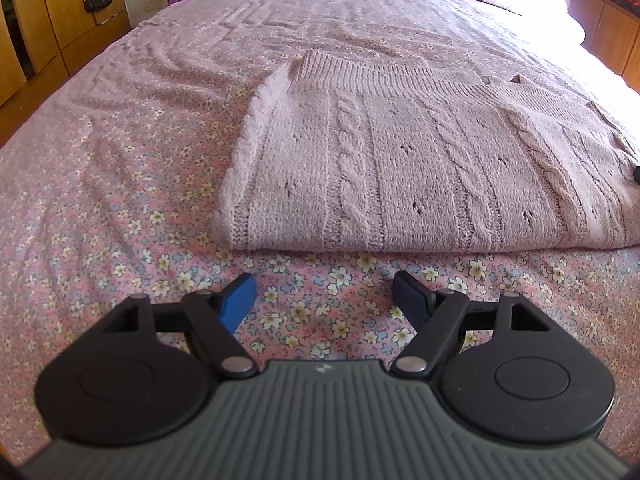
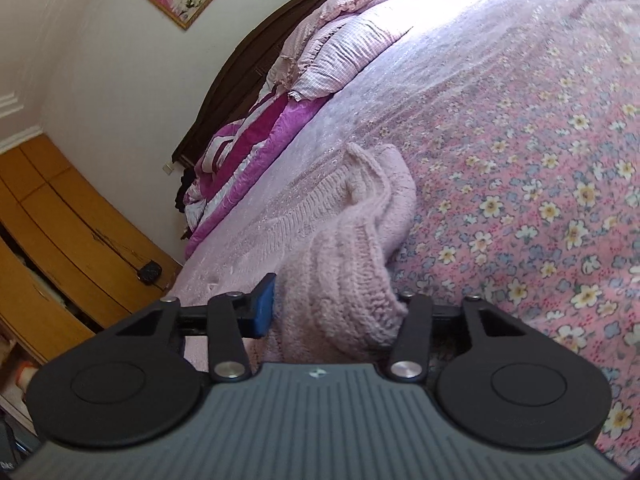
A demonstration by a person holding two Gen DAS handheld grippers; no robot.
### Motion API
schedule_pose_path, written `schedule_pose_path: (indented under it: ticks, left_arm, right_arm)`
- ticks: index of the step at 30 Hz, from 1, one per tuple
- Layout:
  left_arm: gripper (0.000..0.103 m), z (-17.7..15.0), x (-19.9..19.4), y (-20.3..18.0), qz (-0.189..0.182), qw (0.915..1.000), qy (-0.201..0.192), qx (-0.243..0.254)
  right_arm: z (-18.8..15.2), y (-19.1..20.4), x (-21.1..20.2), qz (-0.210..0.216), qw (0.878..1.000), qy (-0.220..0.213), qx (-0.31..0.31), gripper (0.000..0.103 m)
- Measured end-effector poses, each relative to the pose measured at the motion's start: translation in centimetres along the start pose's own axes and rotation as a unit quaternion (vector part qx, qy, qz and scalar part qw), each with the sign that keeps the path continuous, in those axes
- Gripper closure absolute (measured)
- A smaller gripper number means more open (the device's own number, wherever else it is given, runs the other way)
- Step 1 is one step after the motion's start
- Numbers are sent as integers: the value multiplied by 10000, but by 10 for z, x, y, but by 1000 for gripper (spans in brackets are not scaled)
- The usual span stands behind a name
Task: Fold small clothes
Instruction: 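Grasp the cardigan's folded end with the right gripper and lift it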
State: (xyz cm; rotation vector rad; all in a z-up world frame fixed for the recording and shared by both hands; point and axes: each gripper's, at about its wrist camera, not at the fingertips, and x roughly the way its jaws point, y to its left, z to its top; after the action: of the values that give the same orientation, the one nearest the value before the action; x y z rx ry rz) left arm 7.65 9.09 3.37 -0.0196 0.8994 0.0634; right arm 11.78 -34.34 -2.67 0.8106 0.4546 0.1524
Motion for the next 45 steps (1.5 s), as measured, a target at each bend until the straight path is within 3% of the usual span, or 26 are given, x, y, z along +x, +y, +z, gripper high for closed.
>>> schedule_pose_path:
  ticks: [6,15,26,32,45]
  left_arm:
    - [25,0,-4,-2,97,9998,-73,138]
    - [25,0,-16,11,108,9999,-121,36]
    - [25,8,-27,28,57,9998,-207,-4]
    - [25,11,-31,33,59,9996,-283,9]
    - [25,14,-46,69,145,9981,-536,-260]
  right_arm:
    - [3,-19,-1,326,9974,14,637,66]
    - [12,-12,2,169,9967,177,772,66]
    - [23,36,-6,70,9999,-15,73,71]
    - [28,67,-10,279,9989,-64,-365,72]
    - [19,178,4,860,9876,70,-1309,73]
